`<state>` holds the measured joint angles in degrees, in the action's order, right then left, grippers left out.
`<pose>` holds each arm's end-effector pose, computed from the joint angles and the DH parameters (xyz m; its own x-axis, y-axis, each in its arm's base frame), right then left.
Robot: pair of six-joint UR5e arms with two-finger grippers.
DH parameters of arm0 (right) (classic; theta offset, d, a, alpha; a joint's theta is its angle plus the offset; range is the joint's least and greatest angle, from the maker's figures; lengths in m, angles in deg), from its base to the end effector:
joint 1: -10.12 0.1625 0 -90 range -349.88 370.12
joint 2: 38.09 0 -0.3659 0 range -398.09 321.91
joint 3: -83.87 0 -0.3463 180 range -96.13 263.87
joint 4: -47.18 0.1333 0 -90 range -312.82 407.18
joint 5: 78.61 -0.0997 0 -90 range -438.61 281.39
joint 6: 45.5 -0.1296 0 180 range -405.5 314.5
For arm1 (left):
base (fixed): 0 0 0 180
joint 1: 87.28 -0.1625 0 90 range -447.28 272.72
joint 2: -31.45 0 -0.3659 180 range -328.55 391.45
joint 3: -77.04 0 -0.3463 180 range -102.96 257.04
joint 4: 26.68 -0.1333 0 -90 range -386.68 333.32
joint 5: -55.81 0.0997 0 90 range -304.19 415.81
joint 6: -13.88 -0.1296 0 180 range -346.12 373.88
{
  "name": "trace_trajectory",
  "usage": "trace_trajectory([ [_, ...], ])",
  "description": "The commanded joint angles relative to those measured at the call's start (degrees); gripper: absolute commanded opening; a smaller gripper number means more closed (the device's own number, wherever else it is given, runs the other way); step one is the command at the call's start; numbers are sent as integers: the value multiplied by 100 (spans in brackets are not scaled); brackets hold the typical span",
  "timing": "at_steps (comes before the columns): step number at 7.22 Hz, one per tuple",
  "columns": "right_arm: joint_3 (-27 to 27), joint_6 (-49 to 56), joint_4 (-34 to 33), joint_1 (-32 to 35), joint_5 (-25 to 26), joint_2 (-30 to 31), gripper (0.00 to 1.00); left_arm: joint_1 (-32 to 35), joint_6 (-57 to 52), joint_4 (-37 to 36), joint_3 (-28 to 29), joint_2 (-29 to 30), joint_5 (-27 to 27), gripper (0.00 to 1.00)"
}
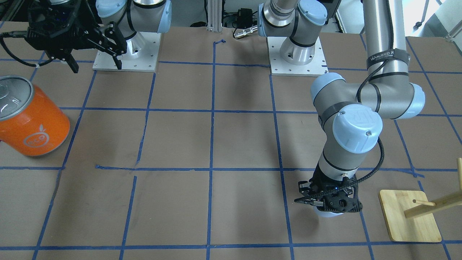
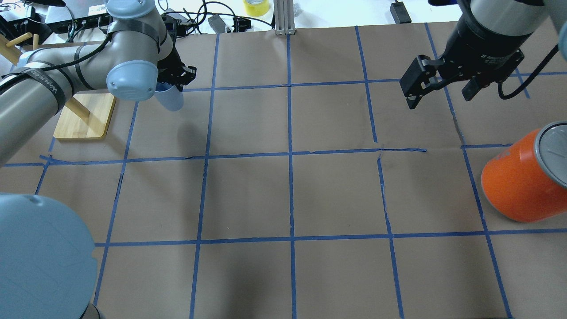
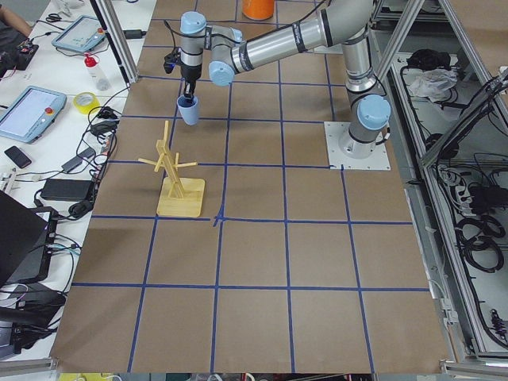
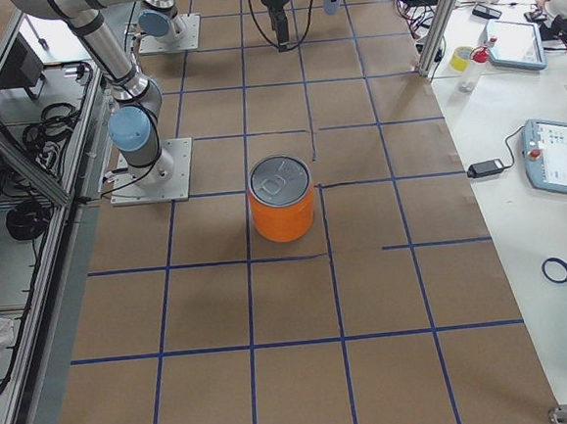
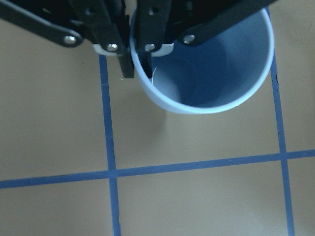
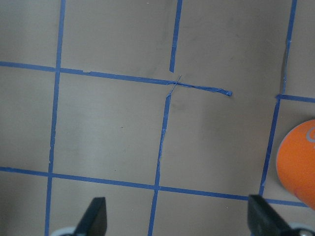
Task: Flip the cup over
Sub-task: 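Lift the cup with the left gripper and rotate it upright, then lower the upright cup onto the table with the left gripper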
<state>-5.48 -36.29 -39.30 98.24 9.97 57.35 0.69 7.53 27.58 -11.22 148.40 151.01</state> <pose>0.1228 -0.4193 0.4385 -0.9916 -0.1285 -0.0173 -0.1276 0.9907 -0.0482 -0.1002 -0.6047 0.2325 -0.9924 0.0572 -0.1088 0.0754 0.9822 -0.1718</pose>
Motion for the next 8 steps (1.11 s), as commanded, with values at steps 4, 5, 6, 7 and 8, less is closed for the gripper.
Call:
trace_trajectory([
  [4, 138, 107, 104, 47, 37, -201, 100, -69, -103, -29, -42, 302, 7, 0],
  [5, -115, 107, 52, 38, 72, -271, 100, -69, -94, -29, -42, 319, 7, 15],
  [6, -135, 90, 8, 47, 64, -272, 100, -77, -94, -29, -42, 337, 16, 17],
  [7, -127, 90, -27, 38, 90, -272, 100, -69, -94, -29, -42, 337, 24, 46],
  [8, -127, 73, -88, 38, 90, -272, 100, -69, -85, -3, -42, 328, 33, 80],
])
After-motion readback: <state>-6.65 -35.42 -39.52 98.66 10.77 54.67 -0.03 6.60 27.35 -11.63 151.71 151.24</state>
